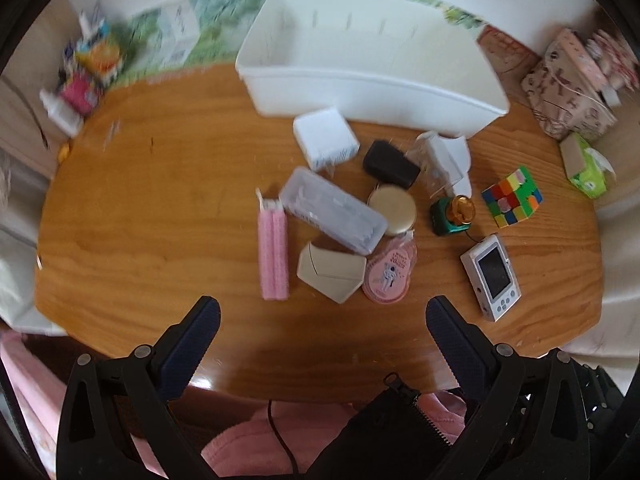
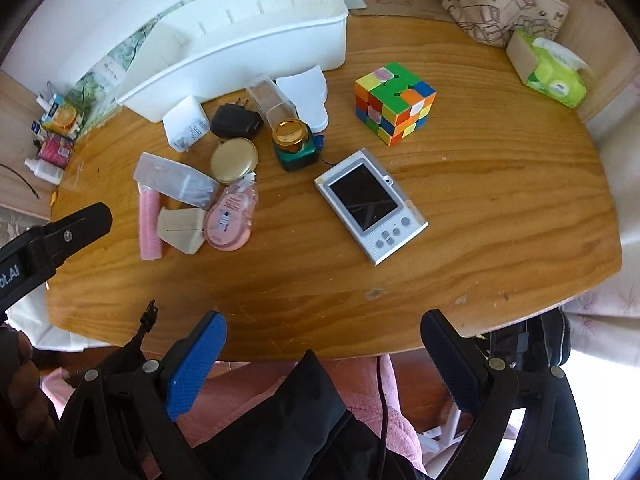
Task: Organize rigid objects
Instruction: 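Move both tools down toward the items in front of the white bin, then grasp the white handheld device with the right tool while the left grasps the beige box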
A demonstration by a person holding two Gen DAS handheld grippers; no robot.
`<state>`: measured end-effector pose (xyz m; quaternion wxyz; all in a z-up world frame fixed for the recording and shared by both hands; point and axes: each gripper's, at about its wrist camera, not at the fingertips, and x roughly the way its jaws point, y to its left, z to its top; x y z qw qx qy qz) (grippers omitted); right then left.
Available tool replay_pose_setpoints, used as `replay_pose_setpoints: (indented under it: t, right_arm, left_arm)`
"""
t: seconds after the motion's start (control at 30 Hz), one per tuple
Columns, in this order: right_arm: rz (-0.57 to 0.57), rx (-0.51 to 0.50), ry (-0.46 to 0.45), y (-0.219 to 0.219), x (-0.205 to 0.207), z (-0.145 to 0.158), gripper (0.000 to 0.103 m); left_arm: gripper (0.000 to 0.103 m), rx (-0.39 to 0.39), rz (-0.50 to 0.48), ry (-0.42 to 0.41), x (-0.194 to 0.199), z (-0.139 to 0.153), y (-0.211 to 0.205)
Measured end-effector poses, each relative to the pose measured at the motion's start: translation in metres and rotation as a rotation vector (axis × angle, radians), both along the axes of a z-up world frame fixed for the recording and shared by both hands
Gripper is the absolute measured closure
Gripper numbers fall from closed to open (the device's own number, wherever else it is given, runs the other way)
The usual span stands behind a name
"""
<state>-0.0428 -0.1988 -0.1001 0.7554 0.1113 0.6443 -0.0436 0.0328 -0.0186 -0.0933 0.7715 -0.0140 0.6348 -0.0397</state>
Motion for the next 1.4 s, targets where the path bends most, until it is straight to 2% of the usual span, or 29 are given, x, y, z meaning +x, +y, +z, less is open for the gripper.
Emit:
replay_pose_setpoints:
  t: [0.33,0.57,0.7,0.83,0.97,1.17,1.4]
  right_arm:
    - [0.143,0.012,0.077,-0.021,0.022,-0.018,0.004]
    - [0.237,0.033,0.133,-0.027,0.037,-0.035,0.004]
    - [0.282,0.022,0.161,-0.035,0.048,-0.046,0.004]
    - [0.333,0.012,0.188,-0.040,0.060,-0.056,0.010]
    - [0.384,0.002,0.202,-0.043,0.069,-0.064,0.010]
    - [0.450,-0.033,0.227,-0.045,0.090,-0.078,0.013]
    - [0.516,-0.040,0.254,-0.050,0.103,-0.092,0.019]
  left_arm:
    - [0.001,-0.054,0.270,0.144,0.002,-0.037,0.019]
    - [0.001,-0.097,0.455,0.185,0.006,-0.056,0.040]
    - [0.002,-0.150,0.574,0.220,0.005,-0.069,0.053]
    - [0.002,-0.200,0.691,0.263,-0.001,-0.082,0.062]
    - [0.005,-0.213,0.761,0.288,-0.004,-0.091,0.062]
    - [0.007,-0.234,0.816,0.273,-0.006,-0.102,0.051]
    - [0.018,-0.255,0.865,0.300,0.012,-0.117,0.042]
